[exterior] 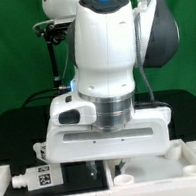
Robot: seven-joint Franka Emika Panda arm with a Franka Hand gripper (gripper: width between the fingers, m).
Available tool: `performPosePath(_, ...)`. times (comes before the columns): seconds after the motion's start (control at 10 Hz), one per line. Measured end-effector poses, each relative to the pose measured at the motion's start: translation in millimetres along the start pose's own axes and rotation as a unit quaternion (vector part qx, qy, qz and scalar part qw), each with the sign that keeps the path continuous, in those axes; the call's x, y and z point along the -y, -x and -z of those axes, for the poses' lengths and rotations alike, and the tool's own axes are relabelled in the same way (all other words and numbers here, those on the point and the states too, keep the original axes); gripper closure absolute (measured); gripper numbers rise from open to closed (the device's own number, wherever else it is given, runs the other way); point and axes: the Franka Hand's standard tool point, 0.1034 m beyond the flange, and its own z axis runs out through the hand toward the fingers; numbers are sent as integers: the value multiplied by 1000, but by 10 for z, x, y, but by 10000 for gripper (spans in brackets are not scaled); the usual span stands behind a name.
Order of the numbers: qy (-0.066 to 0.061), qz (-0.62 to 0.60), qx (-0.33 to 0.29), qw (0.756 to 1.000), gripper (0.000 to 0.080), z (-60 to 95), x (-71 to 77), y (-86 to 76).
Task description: Assemble one leg
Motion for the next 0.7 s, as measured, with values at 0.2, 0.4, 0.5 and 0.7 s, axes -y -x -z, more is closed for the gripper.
performPosePath(0.2,-1,2,1,1000,315,5,-10,4)
performPosePath(0.4,-11,13,28,999,187,218,-161,166)
performPosePath(0.5,-14,14,27,999,161,366,-176,269)
performPosePath(0.7,-17,12,25,999,152,527,-248,394)
